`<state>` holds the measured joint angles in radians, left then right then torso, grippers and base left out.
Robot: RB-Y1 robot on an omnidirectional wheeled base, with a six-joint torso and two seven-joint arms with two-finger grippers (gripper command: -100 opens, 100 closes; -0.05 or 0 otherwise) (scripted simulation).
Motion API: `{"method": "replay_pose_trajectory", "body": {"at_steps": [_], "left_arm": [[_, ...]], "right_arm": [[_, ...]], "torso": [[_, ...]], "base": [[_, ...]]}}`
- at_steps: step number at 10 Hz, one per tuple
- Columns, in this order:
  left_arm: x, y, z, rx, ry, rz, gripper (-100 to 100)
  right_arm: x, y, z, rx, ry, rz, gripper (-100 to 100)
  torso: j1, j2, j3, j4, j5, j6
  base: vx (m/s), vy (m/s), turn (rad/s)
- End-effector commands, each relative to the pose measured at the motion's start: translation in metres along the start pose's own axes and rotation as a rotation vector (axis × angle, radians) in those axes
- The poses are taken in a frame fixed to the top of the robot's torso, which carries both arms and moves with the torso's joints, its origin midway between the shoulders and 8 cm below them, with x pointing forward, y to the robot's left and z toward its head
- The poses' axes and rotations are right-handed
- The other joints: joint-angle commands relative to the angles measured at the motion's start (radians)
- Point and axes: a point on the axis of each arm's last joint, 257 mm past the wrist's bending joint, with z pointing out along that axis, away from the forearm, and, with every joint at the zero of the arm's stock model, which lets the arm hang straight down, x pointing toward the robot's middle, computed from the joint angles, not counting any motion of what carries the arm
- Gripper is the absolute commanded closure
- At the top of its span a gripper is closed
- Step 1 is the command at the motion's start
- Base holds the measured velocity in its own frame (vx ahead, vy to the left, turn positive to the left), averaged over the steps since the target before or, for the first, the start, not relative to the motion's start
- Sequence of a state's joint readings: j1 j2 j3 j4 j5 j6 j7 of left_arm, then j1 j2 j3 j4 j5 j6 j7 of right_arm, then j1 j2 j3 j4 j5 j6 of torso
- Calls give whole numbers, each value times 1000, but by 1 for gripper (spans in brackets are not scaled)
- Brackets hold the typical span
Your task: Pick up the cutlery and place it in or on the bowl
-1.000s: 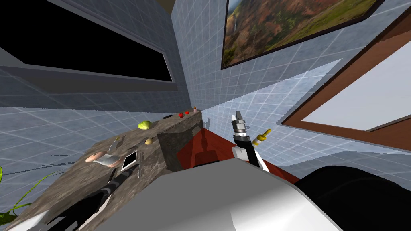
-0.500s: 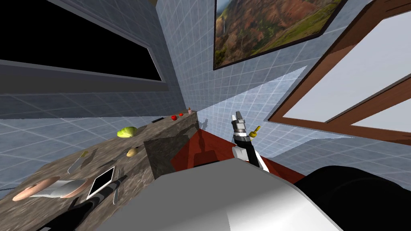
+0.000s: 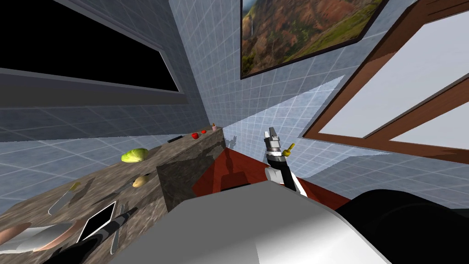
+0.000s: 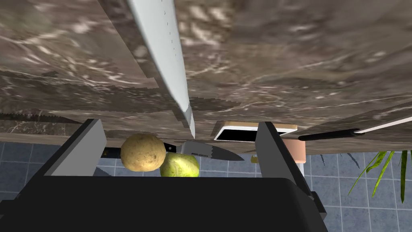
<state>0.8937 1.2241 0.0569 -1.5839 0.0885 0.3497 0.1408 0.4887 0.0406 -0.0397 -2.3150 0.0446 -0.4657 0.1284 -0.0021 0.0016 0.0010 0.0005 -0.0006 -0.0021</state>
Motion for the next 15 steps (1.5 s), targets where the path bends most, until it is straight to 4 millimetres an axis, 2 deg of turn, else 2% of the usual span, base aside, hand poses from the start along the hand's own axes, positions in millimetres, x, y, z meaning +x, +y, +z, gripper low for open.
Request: {"method": "replay_pose_trajectory", "body": {"at_steps": [1,9,10,11,15], "left_arm": [[2,8,3,7,5,8,-100],[14,54,9,35,5,38,-100],[14,50,9,30,7,33,-100],[14,50,8,33,6,36,100],[14,55,8,20,8,45,100]], "right_arm": [[0,0,0,0,0,0,0],[0,0,0,0,0,0,0],[0,0,0,0,0,0,0],[0,0,0,0,0,0,0],[0,0,0,0,0,0,0]], "torso": [[0,0,0,0,0,0],[1,-4,-3,-1,1,1],[2,-5,-3,-1,2,1],[3,-3,-2,-1,2,1],[6,3,3,3,5,2]], "base": [[85,-14,58],[103,-21,50],[45,-15,15],[8,-3,-2],[0,1,4]]}}
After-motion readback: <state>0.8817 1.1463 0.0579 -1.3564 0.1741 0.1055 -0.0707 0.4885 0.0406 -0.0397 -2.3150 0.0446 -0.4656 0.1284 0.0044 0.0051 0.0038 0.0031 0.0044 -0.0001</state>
